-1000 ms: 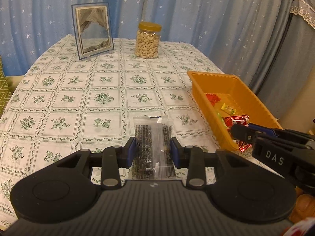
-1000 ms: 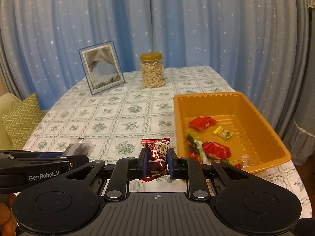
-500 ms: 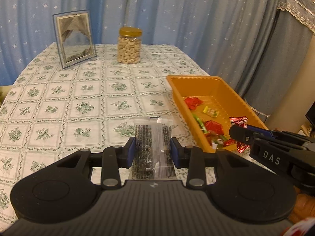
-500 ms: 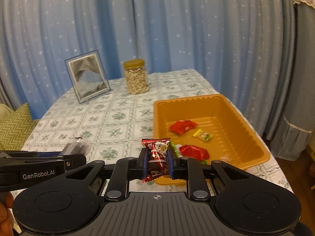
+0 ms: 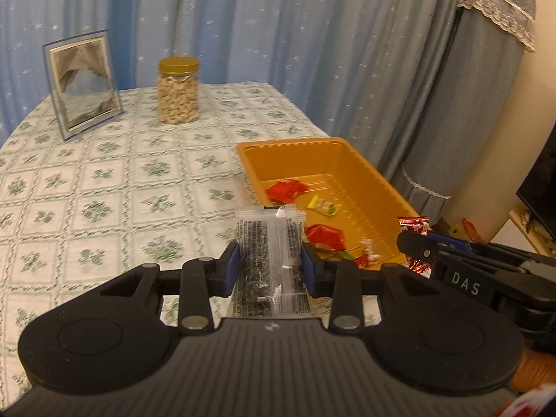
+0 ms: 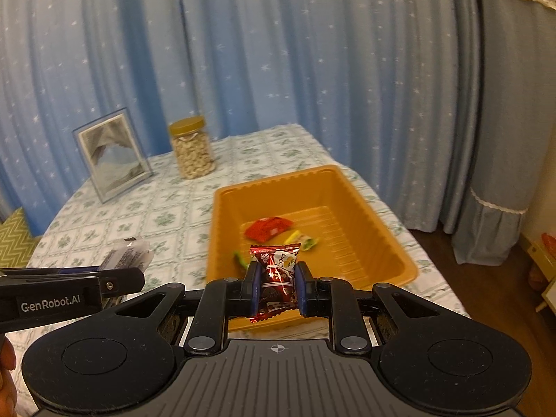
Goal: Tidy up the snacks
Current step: 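Carry the clear packet and red-gold candy over the orange tray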
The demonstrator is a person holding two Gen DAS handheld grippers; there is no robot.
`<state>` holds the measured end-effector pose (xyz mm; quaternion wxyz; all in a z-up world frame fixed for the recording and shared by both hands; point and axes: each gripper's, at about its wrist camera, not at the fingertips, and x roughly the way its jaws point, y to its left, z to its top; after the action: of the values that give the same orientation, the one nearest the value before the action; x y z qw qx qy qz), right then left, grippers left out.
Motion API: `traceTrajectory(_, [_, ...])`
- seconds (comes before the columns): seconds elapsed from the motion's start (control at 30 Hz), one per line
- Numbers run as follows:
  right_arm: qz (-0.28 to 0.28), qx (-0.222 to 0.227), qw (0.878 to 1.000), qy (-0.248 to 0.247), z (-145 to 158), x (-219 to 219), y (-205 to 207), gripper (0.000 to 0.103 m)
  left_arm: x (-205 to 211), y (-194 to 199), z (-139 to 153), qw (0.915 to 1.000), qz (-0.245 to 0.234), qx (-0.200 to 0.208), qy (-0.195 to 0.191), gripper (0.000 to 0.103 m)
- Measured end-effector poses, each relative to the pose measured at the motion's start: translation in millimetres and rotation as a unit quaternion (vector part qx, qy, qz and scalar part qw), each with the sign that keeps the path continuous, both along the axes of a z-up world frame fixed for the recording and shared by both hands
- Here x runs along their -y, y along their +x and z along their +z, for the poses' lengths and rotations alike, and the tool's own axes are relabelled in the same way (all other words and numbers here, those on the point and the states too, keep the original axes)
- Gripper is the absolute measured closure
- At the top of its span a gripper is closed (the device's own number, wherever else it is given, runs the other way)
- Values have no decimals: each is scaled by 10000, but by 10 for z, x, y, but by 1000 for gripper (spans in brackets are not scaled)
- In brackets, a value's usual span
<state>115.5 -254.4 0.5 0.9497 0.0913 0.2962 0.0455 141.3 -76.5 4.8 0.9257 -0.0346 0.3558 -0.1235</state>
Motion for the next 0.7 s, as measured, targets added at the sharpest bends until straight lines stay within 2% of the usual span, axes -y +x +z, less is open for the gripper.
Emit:
traceTrajectory(0.4, [-381, -31, 9992, 141, 14, 381, 46, 82, 411, 174, 19, 9992, -395, 3, -30, 70])
traceTrajectory(0.7, [-540, -64, 9984, 161, -1, 532, 132, 82, 541, 322, -32, 9986, -523, -47, -57, 70])
